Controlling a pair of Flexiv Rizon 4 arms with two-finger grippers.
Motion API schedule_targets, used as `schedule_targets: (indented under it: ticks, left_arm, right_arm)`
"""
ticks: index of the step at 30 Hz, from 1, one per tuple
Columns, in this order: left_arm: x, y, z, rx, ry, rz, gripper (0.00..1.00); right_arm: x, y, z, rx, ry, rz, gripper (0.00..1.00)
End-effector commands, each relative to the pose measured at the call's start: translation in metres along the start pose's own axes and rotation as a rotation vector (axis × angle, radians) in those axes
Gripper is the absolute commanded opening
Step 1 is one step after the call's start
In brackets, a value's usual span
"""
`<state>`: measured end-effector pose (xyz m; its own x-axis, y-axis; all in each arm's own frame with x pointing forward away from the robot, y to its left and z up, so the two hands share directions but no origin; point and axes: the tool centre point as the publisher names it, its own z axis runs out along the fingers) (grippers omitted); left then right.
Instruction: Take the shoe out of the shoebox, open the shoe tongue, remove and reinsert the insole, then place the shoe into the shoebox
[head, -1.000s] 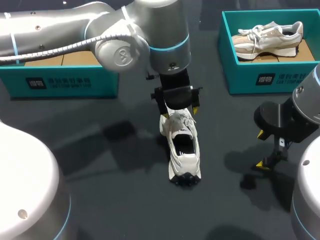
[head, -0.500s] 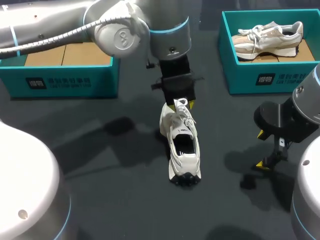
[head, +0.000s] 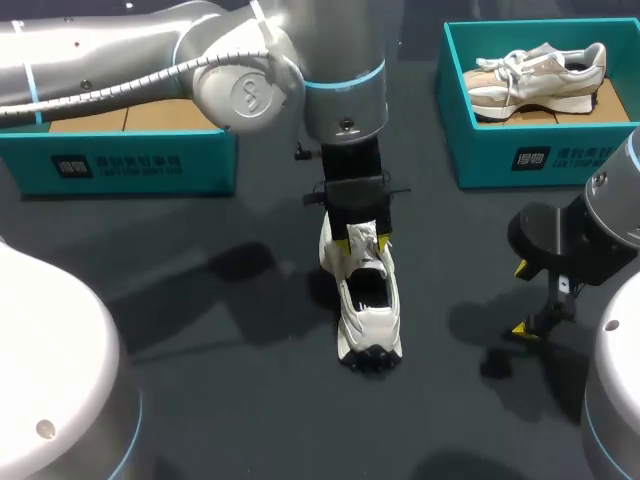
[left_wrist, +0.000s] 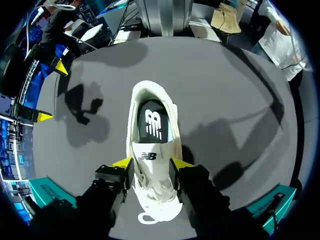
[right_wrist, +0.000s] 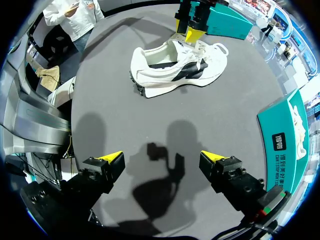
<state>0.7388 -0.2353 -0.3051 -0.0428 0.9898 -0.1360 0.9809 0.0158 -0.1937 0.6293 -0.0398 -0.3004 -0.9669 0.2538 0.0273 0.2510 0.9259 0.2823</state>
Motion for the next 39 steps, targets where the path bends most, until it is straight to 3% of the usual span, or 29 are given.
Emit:
schedule_targets:
  ticks: [1,11,21,31,35,39]
  left_arm:
    - [-0.001,0.000,0.014,0.011,-0.006,-0.003,0.44]
    - [-0.006,-0.013,0.049,0.035,0.010,-0.004,0.40]
    - [-0.003,-0.023,0.021,0.006,0.002,0.020,0.38]
    - [-0.007,-0.021,0.059,0.065,0.073,-0.003,0.37]
    - [-0.004,-0.027,0.049,0.068,0.071,0.004,0.38]
    - [0.000,-0.037,0.024,0.042,0.045,0.024,0.38]
  right_arm:
    - [0.002,-0.001,0.000,-0.001,-0.004,-0.001,1.00]
    - [0.002,-0.001,0.000,-0.001,-0.004,-0.001,1.00]
    - [0.002,-0.001,0.000,-0.001,-0.004,-0.001,1.00]
    - [0.002,-0.001,0.000,-0.001,-0.004,-0.001,1.00]
    - [0.002,-0.001,0.000,-0.001,-0.004,-0.001,1.00]
    - [0.002,-0.001,0.000,-0.001,-0.004,-0.001,1.00]
